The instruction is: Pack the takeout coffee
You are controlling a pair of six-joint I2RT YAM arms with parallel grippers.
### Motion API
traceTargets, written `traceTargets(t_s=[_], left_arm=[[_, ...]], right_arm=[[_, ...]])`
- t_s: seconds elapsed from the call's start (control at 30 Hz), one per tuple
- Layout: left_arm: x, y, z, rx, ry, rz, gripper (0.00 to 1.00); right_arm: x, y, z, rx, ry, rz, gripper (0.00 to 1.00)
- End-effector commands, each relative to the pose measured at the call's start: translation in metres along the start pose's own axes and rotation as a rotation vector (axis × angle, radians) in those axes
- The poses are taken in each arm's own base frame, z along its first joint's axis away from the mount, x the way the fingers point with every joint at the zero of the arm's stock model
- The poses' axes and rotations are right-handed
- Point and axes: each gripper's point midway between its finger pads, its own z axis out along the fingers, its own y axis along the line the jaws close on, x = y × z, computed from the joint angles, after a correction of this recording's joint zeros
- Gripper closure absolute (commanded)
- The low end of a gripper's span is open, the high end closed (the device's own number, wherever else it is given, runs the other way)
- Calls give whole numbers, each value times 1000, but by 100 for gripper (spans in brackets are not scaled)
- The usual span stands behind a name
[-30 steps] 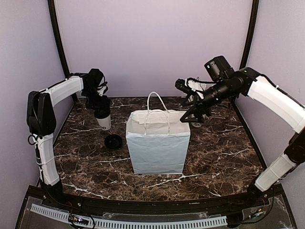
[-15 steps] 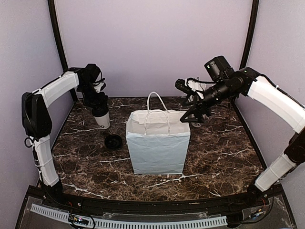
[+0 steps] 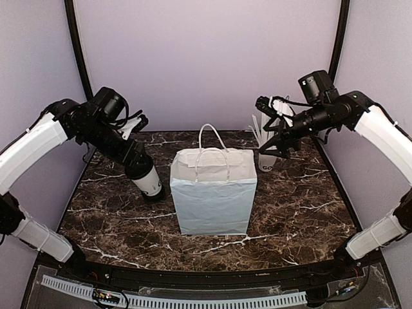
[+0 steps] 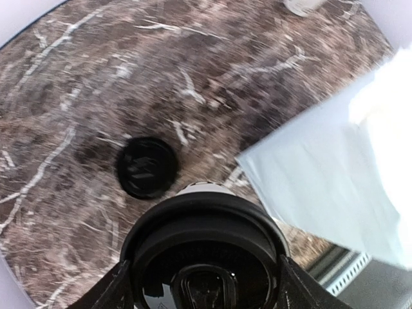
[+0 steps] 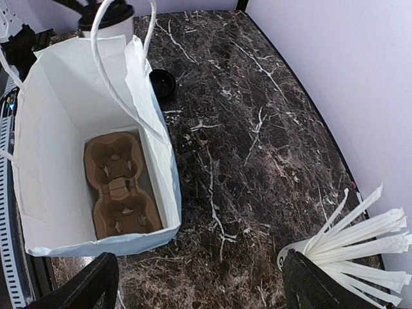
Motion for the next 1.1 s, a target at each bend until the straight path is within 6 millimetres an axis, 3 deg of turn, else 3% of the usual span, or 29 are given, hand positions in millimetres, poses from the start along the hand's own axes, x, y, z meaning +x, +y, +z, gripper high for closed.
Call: traceTargets(t_s=[0.0, 0.13, 0.2, 0.3, 0.4, 0.57, 0.7, 0.83, 0.87, 0.9, 0.93, 0.97, 1.07], left_arm=[[41, -39, -19, 131, 4, -9, 41], [75, -60, -23, 172, 23, 26, 43], [96, -71, -16, 199, 53, 59, 44], [112, -90, -13, 240, 50, 140, 46], [135, -126, -11, 328, 62, 274, 47], [155, -178, -4, 417, 68, 439, 47], [157, -215, 9, 427, 88, 566, 47], [138, -249, 25, 425, 81, 667, 47], [140, -252, 38, 404, 110, 704, 46], [131, -259, 36, 402, 89, 734, 46], [134, -260, 50, 375, 130, 755, 46], [125, -266, 48, 375, 108, 783, 45], [123, -282, 68, 378, 132, 844, 45]], right_arm=[[13, -12, -9, 77, 23, 14, 10], [24, -16, -17, 118, 36, 35, 10], [31, -18, -18, 135, 47, 45, 10], [43, -23, -19, 159, 66, 61, 10], [51, -27, -18, 169, 82, 77, 10], [62, -28, -14, 167, 104, 93, 10], [64, -30, -13, 168, 104, 102, 10], [65, -30, -14, 173, 96, 110, 10], [66, -30, -13, 171, 95, 113, 10], [66, -29, -14, 171, 91, 116, 10], [67, -28, -15, 170, 87, 117, 10], [66, -27, -15, 171, 82, 116, 10], [65, -30, -17, 183, 68, 124, 10]])
